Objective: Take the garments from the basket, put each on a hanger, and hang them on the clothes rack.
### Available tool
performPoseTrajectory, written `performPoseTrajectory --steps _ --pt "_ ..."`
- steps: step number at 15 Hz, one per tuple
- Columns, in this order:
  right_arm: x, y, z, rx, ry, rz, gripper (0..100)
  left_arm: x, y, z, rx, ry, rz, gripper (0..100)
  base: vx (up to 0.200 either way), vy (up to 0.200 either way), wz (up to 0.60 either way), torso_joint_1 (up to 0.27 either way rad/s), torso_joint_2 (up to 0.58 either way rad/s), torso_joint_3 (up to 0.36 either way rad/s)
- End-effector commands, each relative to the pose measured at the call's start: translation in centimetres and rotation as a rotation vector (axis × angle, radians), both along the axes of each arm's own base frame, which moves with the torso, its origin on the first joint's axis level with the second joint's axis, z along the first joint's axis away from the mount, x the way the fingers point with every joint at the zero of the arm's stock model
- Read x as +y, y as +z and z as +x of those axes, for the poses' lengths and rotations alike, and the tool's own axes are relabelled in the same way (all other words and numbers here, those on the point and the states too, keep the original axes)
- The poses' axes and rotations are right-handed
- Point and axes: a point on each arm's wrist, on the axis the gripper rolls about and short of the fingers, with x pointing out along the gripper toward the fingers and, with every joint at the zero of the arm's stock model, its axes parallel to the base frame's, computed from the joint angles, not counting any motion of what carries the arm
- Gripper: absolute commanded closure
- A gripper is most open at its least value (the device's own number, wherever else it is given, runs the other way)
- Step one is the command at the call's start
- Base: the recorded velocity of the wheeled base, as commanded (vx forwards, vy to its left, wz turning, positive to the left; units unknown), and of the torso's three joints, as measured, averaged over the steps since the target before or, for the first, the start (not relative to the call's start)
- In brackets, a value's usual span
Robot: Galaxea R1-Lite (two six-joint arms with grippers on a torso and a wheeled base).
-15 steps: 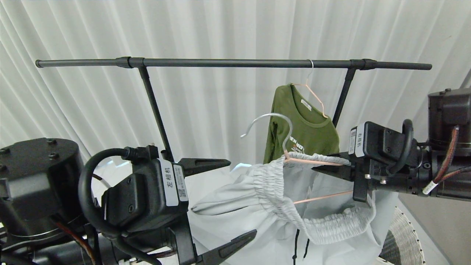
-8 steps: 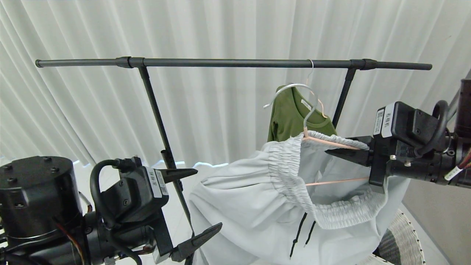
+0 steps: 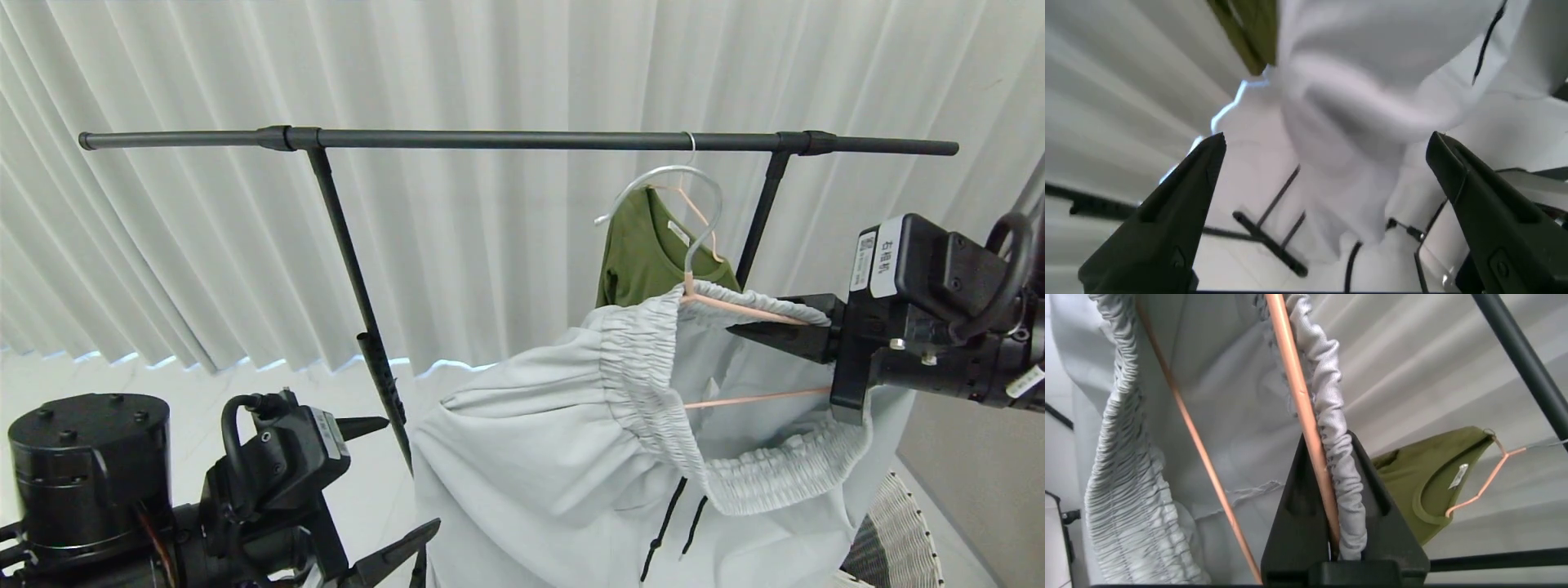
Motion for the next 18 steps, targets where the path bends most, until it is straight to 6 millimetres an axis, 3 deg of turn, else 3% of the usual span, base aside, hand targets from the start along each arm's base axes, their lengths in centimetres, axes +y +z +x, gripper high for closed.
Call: performPoseTrajectory --steps 1,5,6,13,18 --pt "0.1 0.1 -0.2 -0.003 0.008 0.002 100 0.6 -0.3 0.4 0.013 0.036 0.004 0 0.000 0.000 0.00 0.000 0.00 0.000" --pt "0.3 0.5 -0.7 -0.022 0.027 0.015 100 0.4 -0.5 1.1 0.036 0.046 0.001 0 0.000 0.000 0.00 0.000 0.00 0.000" --pt "0.3 0.6 -0.7 -0.026 0.027 0.018 100 0.3 -0.3 1.2 0.043 0.053 -0.015 100 0.000 0.000 0.00 0.000 0.00 0.000" --pt "0.0 0.8 -1.0 -0.032 0.019 0.028 100 0.7 -0.2 1.5 0.055 0.090 -0.040 100 0.000 0.000 0.00 0.000 0.00 0.000" --pt "-0.4 1.1 -1.1 -0.022 -0.002 0.047 100 3.3 -0.7 1.6 0.064 0.221 -0.024 100 0.000 0.000 0.00 0.000 0.00 0.000"
